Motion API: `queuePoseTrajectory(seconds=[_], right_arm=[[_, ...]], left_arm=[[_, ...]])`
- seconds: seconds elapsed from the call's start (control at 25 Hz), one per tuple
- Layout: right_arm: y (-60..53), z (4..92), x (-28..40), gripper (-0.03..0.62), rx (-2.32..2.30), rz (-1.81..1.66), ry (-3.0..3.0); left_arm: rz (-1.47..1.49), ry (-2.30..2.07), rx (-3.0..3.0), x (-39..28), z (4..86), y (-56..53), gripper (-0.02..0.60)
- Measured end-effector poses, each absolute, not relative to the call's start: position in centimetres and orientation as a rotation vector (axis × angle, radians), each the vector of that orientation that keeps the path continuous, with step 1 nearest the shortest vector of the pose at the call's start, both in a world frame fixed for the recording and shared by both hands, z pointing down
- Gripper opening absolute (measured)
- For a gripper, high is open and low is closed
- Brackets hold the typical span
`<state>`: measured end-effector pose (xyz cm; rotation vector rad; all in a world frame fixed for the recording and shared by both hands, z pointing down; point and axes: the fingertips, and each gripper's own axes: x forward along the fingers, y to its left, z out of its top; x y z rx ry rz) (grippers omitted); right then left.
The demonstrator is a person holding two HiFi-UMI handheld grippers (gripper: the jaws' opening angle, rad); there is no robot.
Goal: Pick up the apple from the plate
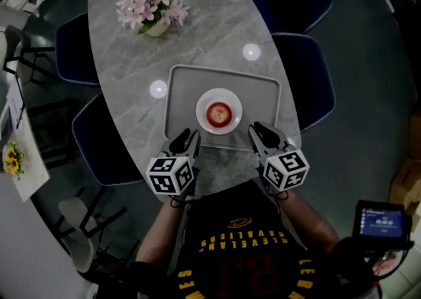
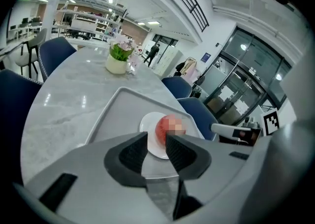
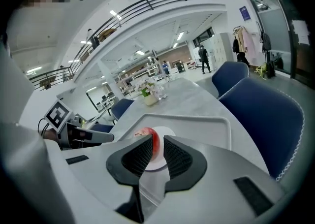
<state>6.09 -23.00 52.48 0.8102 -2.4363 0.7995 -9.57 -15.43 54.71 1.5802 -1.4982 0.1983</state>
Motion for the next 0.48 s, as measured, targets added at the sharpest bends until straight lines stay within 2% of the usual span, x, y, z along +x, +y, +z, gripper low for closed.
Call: queuePoseTrajectory(seconds=[0.48], right_arm=[[-22.8,55.5,6.1,0.071,0.853,0.953,-2.266]], left_arm=[[0.233,-1.366,1.562,-9.1,56.1,-16.7,0.104]])
